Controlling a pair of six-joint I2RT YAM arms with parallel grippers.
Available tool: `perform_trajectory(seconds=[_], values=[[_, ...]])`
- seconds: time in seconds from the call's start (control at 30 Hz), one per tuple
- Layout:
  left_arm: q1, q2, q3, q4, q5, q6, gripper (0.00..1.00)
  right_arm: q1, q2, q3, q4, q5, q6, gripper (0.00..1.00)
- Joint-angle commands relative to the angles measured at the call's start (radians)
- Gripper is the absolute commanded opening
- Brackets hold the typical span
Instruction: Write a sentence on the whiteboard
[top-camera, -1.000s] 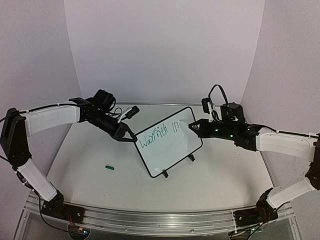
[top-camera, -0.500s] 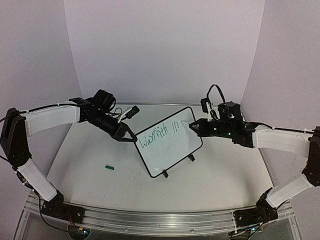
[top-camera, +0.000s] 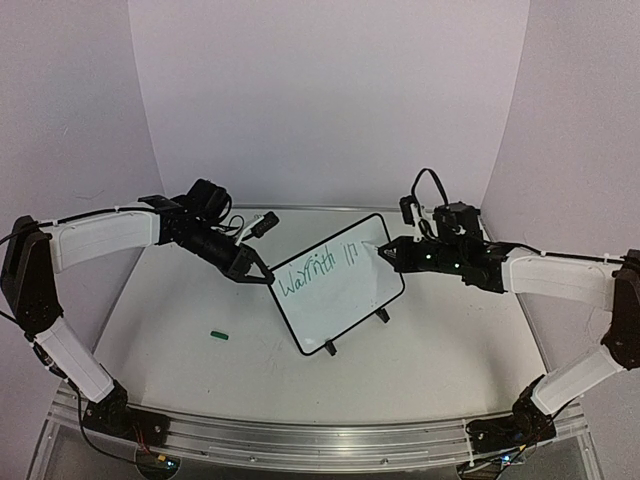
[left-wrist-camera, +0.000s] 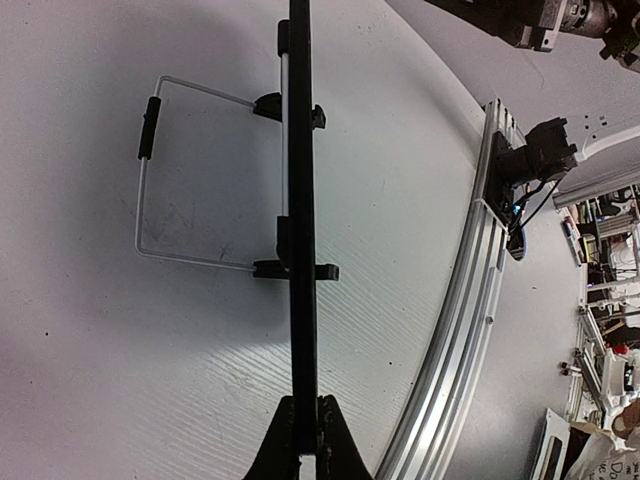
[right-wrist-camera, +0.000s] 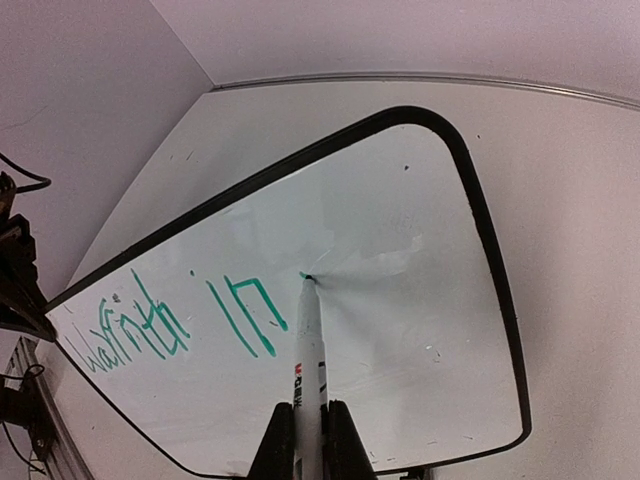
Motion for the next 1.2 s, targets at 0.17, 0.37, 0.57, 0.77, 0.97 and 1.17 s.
perform_trajectory(seconds=[0.17, 0.37, 0.57, 0.77, 0.97, 1.17], values=[[-0.037, 0.021, 0.014, -0.049, -0.014, 0.052, 0.0, -0.014, -0.01, 0.036, 0.007, 0.05, -0.005, 0.0], [-0.037, 0.021, 0.015, -0.047, -0.013, 0.052, 0.0, -0.015, -0.024, 0.032, 0.001, 0.045, -0.007, 0.0], [-0.037, 0.023, 0.015, -0.047, -0.013, 0.052, 0.0, -0.015, -0.081, 0.022, 0.0, 0.019, -0.011, 0.0], [-0.037, 0.025, 0.014, -0.048, -0.013, 0.053, 0.0, -0.015, -0.065, 0.05, -0.006, 0.005, -0.022, 0.0], [-0.037, 0.026, 0.014, -0.047, -0.013, 0.052, 0.0, -0.014, -0.008, 0.084, -0.006, -0.007, -0.032, 0.0], [-0.037, 0.024, 0.015, -0.047, -0.013, 0.052, 0.0, -0.014, 0.009, 0.081, -0.006, -0.004, -0.03, 0.0]])
